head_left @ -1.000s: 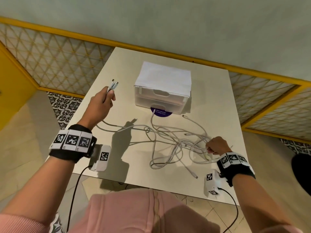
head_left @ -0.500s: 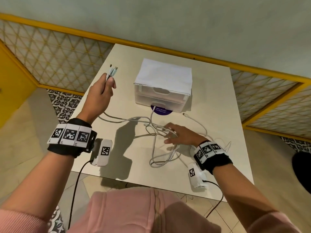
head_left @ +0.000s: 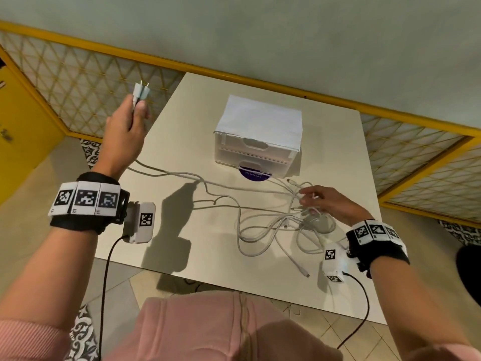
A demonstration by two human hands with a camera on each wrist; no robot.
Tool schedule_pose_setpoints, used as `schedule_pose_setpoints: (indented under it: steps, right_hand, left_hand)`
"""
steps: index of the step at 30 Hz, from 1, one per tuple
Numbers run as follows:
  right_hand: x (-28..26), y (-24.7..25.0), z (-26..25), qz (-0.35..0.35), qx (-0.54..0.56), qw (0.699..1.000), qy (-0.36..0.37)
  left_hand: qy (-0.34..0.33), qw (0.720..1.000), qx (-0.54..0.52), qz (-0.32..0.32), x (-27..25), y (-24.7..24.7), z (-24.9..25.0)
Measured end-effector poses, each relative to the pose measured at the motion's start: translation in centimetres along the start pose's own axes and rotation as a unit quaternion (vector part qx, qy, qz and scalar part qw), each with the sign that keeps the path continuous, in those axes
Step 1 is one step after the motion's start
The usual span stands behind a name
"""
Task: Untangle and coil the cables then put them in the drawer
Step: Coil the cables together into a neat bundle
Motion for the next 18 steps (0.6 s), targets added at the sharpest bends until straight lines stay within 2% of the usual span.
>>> schedule_pose_setpoints:
  steps: [2, 5, 9, 11, 14, 16, 18]
  right_hand:
    - [-0.6, -0.2, -1.7, 0.0, 0.03, 0.999, 0.043]
    - [-1.5, -0.6, -5.1, 0.004, 0.005, 0.992, 0.123]
    - [-3.7, -2.2, -10.9, -0.079, -0.04, 0.974, 0.208]
    - [-4.7, -2.9, -13.0, -0.1, -0.045, 0.967, 0.231]
    - [-5.9, -3.9, -15.0, -0.122, -0.054, 0.958, 0.255]
    - [-6.4, -5.0, -15.1, -0.156, -0.071, 0.954, 0.245]
    - [-6.2, -6.1, -14.0, -0.192, -0.121, 0.949, 0.221]
  left_hand:
    - [0.021, 0.999, -0.015, -0.038, -0.3, -1.2, -0.1]
    - [0.064, 0.989, -0.03, -0.128, -1.5, -4.4, -0.1]
    - [0.128, 0.962, -0.11, -0.216, -3.8, -9.0, 1.2]
    - [0.201, 0.924, -0.204, -0.253, -5.3, -11.2, 1.8]
    - [0.333, 0.827, -0.365, -0.268, -6.9, -13.8, 2.0]
    - [0.38, 0.783, -0.431, -0.24, -7.1, -14.5, 2.3]
    - [0.415, 0.758, -0.472, -0.178, -6.8, -14.3, 2.2]
Point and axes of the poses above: each hand's wrist, its own x-axis towards the middle knuckle, its own y-axis out of the back of the hand, z = x × y, the point moved 6 cm from there along x, towards the middle knuckle, and after that the axes turned 9 degrees about -x, right-handed, at the moved point
